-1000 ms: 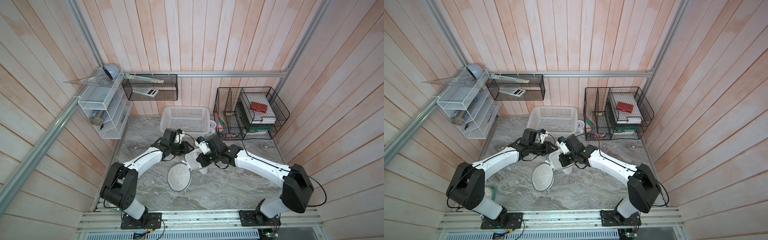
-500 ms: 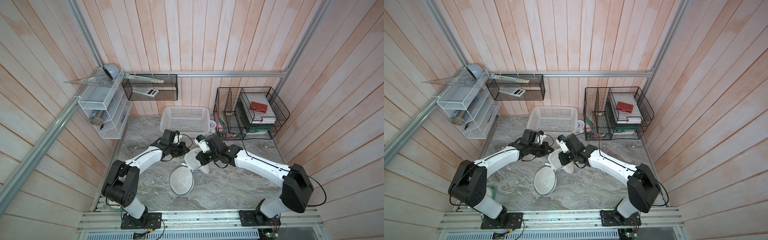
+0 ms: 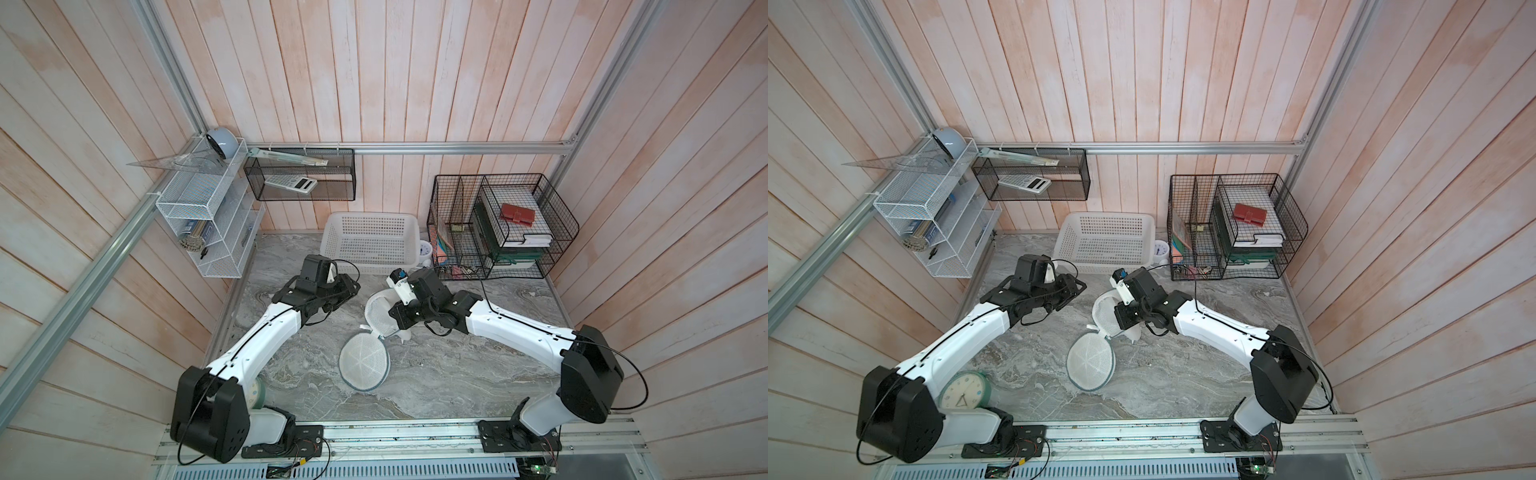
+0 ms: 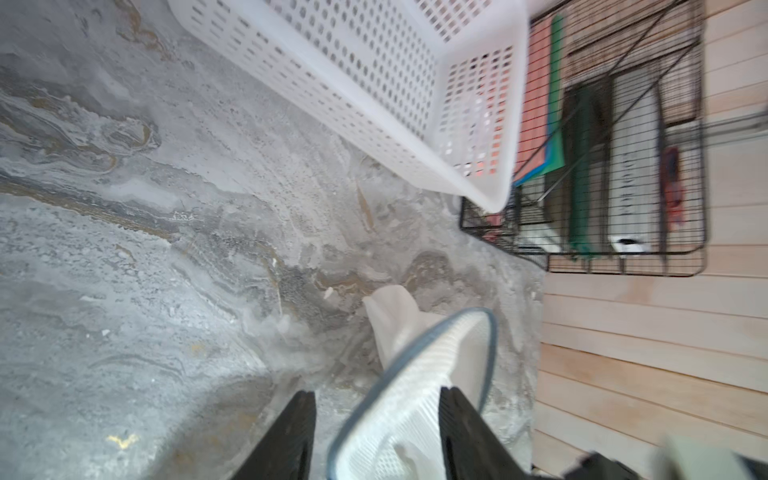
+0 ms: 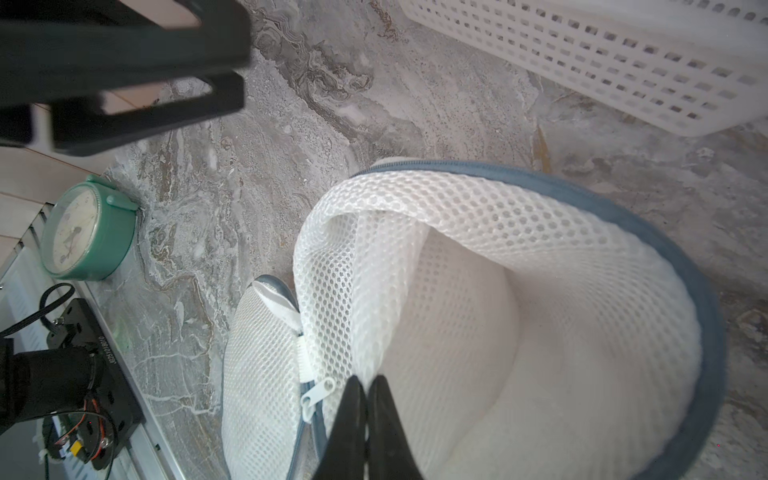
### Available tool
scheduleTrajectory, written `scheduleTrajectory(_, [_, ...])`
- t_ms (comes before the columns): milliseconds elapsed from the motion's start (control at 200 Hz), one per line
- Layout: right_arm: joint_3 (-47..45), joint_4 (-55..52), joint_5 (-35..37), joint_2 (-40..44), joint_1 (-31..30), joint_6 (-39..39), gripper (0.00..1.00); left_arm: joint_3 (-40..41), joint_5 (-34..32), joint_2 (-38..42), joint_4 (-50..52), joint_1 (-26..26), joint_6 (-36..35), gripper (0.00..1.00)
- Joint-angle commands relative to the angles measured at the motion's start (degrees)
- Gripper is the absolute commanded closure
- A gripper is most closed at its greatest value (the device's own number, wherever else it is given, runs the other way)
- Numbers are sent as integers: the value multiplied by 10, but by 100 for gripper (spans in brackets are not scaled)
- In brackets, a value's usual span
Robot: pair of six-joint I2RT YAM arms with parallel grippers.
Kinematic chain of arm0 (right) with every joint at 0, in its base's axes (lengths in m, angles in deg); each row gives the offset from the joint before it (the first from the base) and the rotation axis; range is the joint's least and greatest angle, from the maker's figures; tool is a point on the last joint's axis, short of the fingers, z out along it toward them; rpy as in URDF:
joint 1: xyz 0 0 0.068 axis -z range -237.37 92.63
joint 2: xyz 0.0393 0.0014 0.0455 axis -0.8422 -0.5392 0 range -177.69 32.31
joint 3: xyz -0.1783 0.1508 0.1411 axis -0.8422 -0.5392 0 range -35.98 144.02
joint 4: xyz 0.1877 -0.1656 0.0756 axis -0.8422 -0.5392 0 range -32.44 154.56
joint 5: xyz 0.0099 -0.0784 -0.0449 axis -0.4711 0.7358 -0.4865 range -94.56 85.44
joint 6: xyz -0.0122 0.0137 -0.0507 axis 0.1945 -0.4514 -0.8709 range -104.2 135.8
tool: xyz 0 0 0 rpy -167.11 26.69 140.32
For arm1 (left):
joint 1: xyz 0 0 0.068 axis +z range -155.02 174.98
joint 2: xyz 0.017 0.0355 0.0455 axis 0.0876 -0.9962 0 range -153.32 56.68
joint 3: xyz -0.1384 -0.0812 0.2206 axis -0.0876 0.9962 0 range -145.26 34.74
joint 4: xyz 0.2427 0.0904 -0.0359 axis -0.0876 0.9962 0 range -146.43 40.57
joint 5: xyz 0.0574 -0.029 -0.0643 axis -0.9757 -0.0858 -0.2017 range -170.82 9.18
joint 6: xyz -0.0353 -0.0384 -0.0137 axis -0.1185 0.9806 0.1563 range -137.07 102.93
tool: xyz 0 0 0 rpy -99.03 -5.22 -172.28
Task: Turn the laundry bag inside out
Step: Turn over the laundry bag at the center of the board.
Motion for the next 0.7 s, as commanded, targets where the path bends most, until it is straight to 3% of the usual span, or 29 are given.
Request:
scheduleTrajectory(0, [-7,31,23,-19,-10,-10,100,34,6,28,27,-9,87,48])
scheduleTrajectory(240, [-4,56,29,-35,-24,-19,100,97,44,32,-93,-48,234,50])
scheduleTrajectory(695, [17,46,22,-53,-40,-38,100,102,61,-55,-191,-77,268,44])
